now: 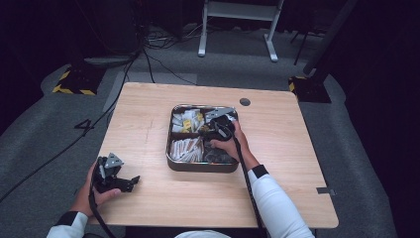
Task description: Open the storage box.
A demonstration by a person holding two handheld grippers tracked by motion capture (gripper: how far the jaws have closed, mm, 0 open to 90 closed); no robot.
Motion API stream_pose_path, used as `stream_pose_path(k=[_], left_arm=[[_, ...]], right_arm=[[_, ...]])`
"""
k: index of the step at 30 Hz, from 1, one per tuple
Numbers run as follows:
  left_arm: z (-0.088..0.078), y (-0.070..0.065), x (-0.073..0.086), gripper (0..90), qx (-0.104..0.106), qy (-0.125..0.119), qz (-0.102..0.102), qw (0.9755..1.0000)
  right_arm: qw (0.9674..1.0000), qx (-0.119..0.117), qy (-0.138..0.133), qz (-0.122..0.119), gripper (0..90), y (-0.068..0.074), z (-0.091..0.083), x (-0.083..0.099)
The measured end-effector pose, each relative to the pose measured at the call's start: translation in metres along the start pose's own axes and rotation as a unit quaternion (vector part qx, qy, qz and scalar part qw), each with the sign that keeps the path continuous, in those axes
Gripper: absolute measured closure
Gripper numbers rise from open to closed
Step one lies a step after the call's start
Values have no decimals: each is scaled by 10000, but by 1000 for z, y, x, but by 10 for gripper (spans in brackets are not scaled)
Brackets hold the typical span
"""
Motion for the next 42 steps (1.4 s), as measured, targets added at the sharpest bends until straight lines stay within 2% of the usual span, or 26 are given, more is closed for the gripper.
stream_pose_path(k=[12,21,42], left_arm=[[0,0,0,3,-2,3,-3,10000],[0,0,0,3,-1,3,-3,10000],[0,0,0,3,5,3,0,10000]], right_arm=[[9999,12,58,-135,588,1,-9,2],[9998,-28,-140,-156,588,-1,-26,-5],[9994,-11,-319,-161,588,-3,-46,-17]])
Point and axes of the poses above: each handheld gripper's, and its own axes: z roughly forward along the jaws, x roughly out of its underside, y roughly to its left, the point moved 9 cm from there along z, roughly forward along the jaws, and after that the axes turned 6 degrees about -z, right-handed, at the moved point
